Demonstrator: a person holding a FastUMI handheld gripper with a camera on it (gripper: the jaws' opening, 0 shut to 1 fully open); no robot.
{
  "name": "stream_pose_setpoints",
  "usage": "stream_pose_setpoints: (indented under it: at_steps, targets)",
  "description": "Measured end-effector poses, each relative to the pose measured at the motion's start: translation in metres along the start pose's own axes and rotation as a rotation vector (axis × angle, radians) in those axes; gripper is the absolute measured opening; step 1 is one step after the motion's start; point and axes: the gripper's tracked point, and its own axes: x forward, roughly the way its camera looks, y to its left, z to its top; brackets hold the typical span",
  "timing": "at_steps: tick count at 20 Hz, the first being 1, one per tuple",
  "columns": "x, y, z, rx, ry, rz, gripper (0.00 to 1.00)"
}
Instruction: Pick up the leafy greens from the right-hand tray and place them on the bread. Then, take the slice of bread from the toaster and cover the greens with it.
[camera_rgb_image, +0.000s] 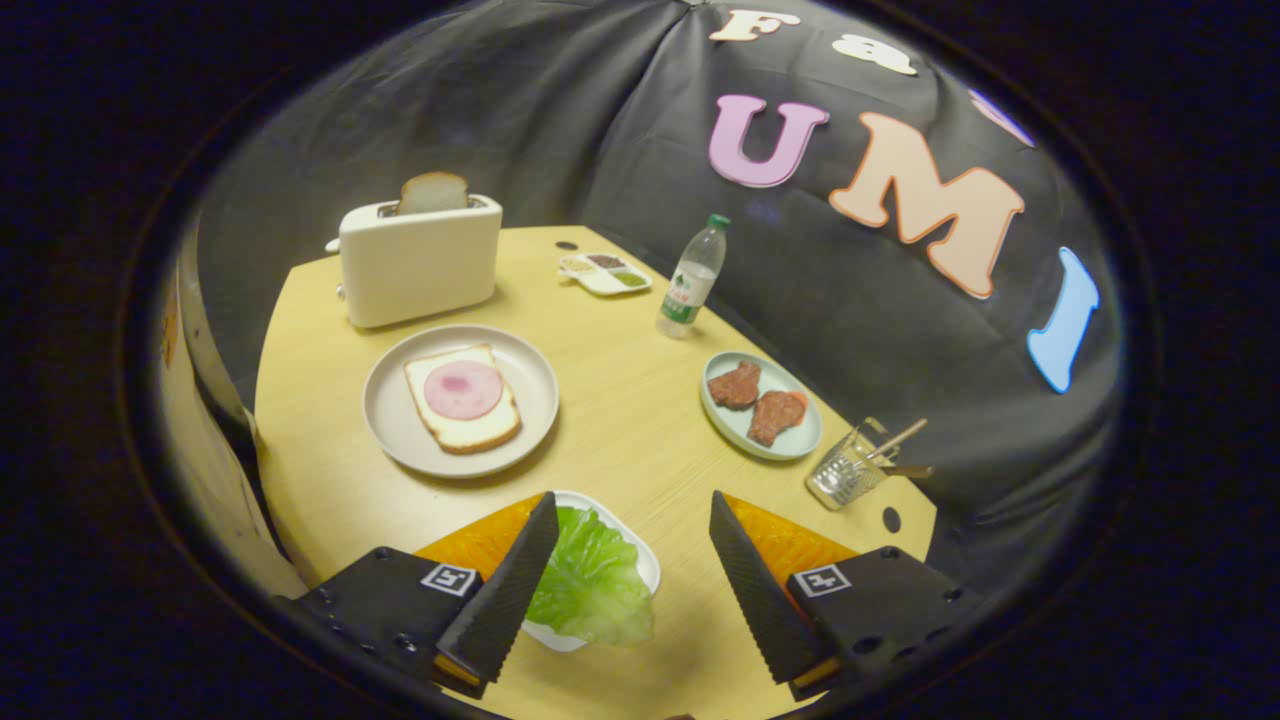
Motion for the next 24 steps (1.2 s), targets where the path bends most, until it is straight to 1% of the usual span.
stream_pose_setpoints:
  at_steps: [4,9,13,18,24]
  targets:
    - [0.019,0.016,-0.031,-0.005,0.094,0.102,0.99]
    - [0.037,0.035,-0.058,-0.031,0.174,0.191,0.99]
    - [0.044,0.043,-0.076,-0.025,0.225,0.226,0.99]
    - [0.048,0.045,-0.091,0.011,0.270,0.247,0.99]
    - [0.050,0.051,-0.097,0.078,0.294,0.292,0.87]
